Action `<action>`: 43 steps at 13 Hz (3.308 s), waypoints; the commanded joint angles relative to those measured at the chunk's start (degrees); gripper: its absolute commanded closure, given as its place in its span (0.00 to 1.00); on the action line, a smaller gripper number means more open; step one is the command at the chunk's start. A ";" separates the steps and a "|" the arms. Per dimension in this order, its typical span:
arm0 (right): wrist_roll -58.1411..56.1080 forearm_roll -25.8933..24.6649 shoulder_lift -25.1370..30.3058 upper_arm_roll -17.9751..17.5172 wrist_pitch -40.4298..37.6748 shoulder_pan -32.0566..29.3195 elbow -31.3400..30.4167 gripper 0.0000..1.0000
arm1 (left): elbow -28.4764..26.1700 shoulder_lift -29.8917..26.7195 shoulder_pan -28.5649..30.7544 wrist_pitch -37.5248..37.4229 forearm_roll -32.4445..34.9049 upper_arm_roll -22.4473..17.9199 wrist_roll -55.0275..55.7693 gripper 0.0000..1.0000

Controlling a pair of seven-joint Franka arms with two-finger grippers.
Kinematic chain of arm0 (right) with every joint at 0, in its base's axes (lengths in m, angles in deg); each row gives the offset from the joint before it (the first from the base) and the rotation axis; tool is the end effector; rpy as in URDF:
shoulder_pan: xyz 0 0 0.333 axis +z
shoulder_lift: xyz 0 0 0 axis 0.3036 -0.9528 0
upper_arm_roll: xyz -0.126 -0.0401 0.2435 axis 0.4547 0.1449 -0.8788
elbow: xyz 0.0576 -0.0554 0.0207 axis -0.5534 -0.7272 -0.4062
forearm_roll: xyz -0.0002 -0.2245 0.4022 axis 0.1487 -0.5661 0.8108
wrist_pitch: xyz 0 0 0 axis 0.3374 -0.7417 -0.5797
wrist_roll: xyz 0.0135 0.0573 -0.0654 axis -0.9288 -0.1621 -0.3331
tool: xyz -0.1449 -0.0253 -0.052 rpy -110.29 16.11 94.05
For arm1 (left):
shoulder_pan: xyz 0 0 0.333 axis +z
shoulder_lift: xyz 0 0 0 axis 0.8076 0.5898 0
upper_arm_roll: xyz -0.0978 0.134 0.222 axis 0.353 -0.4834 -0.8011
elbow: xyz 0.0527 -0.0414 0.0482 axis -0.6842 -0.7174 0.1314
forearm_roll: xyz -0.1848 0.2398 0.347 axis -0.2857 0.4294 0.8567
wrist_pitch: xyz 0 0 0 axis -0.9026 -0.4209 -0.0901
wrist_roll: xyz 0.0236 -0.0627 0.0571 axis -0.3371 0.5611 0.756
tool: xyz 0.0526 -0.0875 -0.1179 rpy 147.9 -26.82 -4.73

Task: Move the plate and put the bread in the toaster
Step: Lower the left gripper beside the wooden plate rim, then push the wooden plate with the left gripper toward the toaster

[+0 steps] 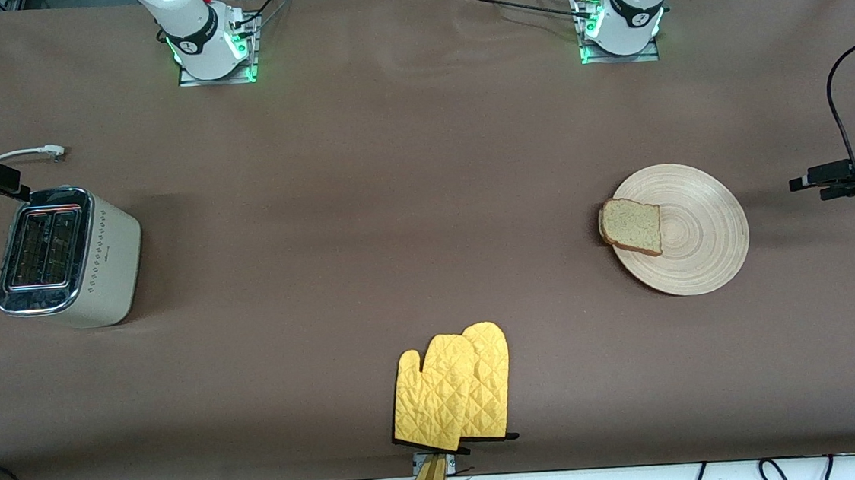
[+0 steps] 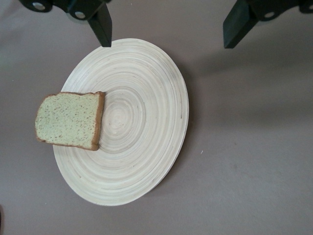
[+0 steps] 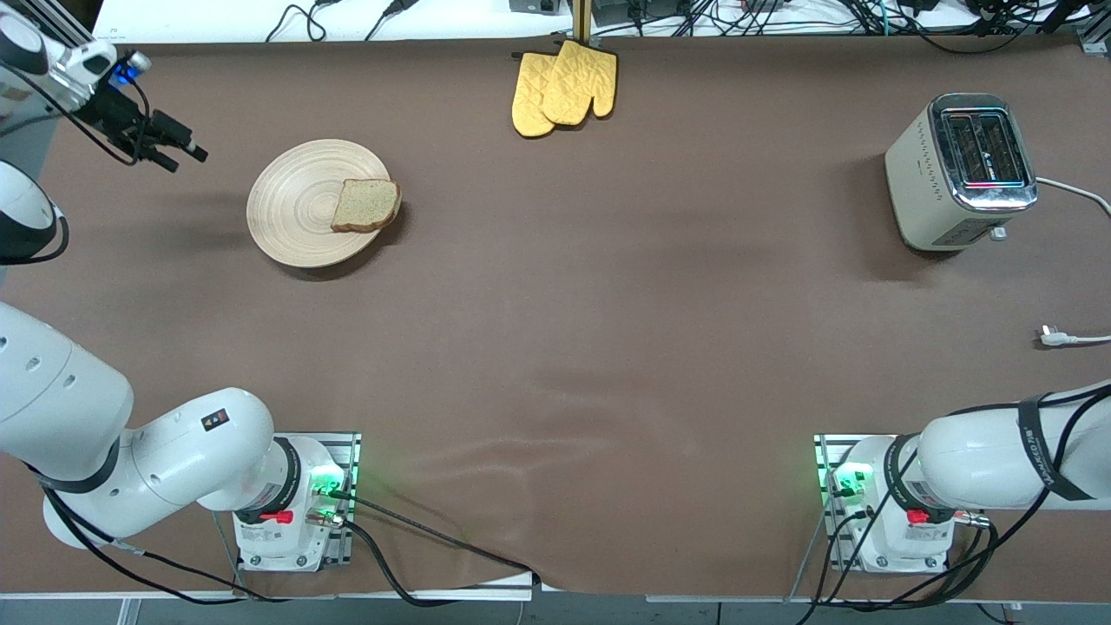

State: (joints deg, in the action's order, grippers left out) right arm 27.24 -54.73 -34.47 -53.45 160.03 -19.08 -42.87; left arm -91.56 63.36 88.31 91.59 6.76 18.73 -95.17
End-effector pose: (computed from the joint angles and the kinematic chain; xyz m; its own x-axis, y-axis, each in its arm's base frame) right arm 0.6406 -0.0709 0.5039 0.9974 0.0243 -0.0671 0.0253 -0.9996 0.0132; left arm 0.5877 0.2707 0.1900 0.9885 -0.1147 -0.0986 -0.0530 -0.8734 0.4841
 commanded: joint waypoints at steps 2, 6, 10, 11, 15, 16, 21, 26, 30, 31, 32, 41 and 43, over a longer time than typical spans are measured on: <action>-0.91 -0.04 -0.54 -0.14 -0.32 -0.44 1.42 0.00 | 3.84 9.33 6.59 0.05 -2.07 5.89 -4.33 0.00; -0.91 -0.04 -0.54 -0.14 -0.32 -0.44 1.42 0.00 | 4.02 14.26 6.69 0.05 -4.53 6.43 -4.25 0.00; -0.91 -0.04 -0.54 -0.23 -0.32 -0.44 1.42 0.00 | 4.02 16.56 6.77 0.14 -6.55 6.78 -7.13 0.00; -0.91 -0.04 -0.54 -0.23 -0.32 -0.44 1.34 0.00 | 4.02 17.08 6.86 0.05 -7.51 6.69 -7.84 0.00; -0.91 -0.04 -0.54 -0.14 -0.32 -0.44 1.42 0.00 | 4.37 18.49 7.04 0.05 -10.14 6.78 -7.76 0.00; -0.91 -0.04 -0.54 -0.14 -0.32 -0.44 1.42 0.00 | 5.33 18.84 6.95 0.05 -10.33 6.78 -7.76 0.05; -0.91 -0.04 -0.54 -0.14 -0.32 -0.53 1.42 0.00 | 4.90 19.99 6.86 0.31 -12.17 6.60 -10.65 0.38; -0.91 -0.04 -0.62 -0.14 -0.32 -0.53 1.42 0.00 | 4.28 20.69 6.69 3.12 -12.97 6.60 -11.72 0.62; -0.91 -0.04 -0.62 -0.14 -0.32 -0.61 1.42 0.00 | 4.19 21.13 6.16 4.62 -12.36 6.34 -11.81 0.95; -0.91 -0.04 -0.62 -0.14 -0.32 -0.61 1.42 0.00 | 4.11 21.13 6.07 4.71 -12.35 6.25 -11.89 1.00; -0.91 -0.04 -0.62 -0.14 -0.32 -0.61 1.42 0.00 | 4.10 21.13 5.98 4.71 -12.35 6.25 -12.24 1.00; -0.91 -0.04 -0.62 -0.14 -0.32 -0.61 1.42 0.00 | 4.10 20.78 5.46 2.52 -13.58 6.86 -10.23 1.00; -0.91 -0.04 -0.62 -0.14 -0.32 -0.61 1.34 0.00 | 4.54 20.52 5.46 -0.11 -14.55 7.74 -8.21 1.00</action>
State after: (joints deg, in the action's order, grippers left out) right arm 27.24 -54.73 -34.67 -53.32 160.05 -19.11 -42.75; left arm -87.44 83.79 94.29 93.09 -5.67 25.76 -104.64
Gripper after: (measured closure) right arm 0.000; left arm 0.859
